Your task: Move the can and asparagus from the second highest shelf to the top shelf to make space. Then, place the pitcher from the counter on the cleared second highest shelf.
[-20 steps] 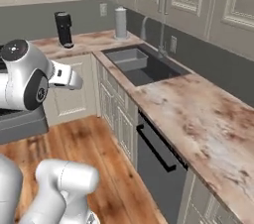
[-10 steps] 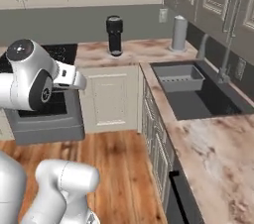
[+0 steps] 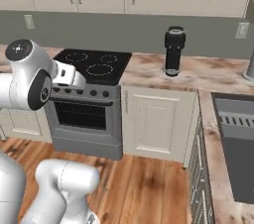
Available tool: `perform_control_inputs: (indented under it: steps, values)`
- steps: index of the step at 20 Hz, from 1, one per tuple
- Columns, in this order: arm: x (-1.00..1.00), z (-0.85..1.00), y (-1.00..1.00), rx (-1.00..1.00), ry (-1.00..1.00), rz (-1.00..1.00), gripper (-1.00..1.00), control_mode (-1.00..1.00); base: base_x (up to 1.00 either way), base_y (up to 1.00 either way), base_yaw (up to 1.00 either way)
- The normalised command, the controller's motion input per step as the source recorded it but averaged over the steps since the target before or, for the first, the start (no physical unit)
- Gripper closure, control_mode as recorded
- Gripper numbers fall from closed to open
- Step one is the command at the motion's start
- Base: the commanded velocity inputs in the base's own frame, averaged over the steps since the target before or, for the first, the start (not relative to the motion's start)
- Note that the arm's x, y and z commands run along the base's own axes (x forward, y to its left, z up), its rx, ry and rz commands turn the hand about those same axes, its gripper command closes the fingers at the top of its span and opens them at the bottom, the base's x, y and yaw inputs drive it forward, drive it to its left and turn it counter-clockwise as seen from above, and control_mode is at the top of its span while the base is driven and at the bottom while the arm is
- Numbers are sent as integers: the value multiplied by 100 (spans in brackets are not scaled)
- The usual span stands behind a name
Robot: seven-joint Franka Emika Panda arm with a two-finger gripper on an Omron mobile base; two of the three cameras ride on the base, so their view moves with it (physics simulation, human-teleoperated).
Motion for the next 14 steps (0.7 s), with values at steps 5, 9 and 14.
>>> perform_control_inputs:
  steps: [5,9,14]
  values:
    - [0,0,0,0,0,0,-100,100,79,52,46]
    - [0,0,0,0,0,0,-100,100,80,62,45]
    - [0,0,0,0,0,0,-100,100,74,72,46]
